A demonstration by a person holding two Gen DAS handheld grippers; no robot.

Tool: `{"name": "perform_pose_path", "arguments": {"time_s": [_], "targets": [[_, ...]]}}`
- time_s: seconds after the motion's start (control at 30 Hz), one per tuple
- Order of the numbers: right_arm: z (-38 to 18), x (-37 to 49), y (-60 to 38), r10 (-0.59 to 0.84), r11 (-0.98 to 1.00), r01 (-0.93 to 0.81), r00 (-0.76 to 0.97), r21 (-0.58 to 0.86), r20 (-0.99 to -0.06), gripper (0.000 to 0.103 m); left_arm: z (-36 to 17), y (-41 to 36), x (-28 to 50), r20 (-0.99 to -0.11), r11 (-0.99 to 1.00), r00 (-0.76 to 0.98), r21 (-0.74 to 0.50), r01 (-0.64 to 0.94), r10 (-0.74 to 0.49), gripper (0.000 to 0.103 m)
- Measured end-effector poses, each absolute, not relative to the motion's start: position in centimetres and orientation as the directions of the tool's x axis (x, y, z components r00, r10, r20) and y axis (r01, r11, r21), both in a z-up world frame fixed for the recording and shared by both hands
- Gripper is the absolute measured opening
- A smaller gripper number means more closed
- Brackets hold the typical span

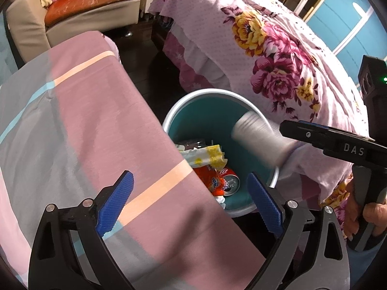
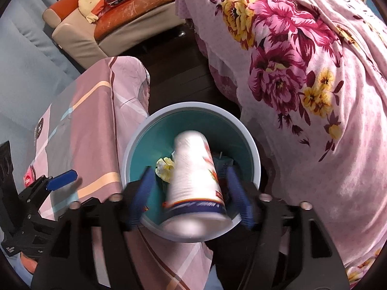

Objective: Collect trash
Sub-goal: 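Open right tool to drop the yogurt bottle into the bin, then move both tools back to the table toward the orange and pink snack bags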

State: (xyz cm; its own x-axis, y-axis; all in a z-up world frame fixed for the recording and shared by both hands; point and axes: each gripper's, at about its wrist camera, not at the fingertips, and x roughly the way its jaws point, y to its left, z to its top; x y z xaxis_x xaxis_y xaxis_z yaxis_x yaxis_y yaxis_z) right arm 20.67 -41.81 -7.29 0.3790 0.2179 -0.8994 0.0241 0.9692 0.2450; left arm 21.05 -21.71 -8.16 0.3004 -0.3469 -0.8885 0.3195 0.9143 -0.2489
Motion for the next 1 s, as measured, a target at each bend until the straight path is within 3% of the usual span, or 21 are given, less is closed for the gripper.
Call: {"name": "perform_pose_path", "arguments": {"time_s": [0.13, 0.5, 1.0], "targets": [[-6.7, 20.3, -41.2, 0.208, 0.972, 0.023, 0.38, 0.234, -0.901, 0.075, -8.1, -20.8, 20.8, -0.886, 0.915, 0.302, -0.257, 0.31, -0.352, 0.096], [-5.0, 19.0, -37.5, 0.199, 0.979, -0.027, 0.364, 0.203, -0.91, 0.077, -7.0, -15.8, 18.7, -0.877, 0.929, 0.335, -0.266, 0.256, -0.343, 0.096], [-2.3, 16.6, -23.3, 0.226, 0.94, -0.319, 0.321, 0.12, -0.92, 0.077, -4.5, -1.4, 13.2, -0.87, 0.973, 0.438, -0.216, 0.078, -0.228, 0.096]]}}
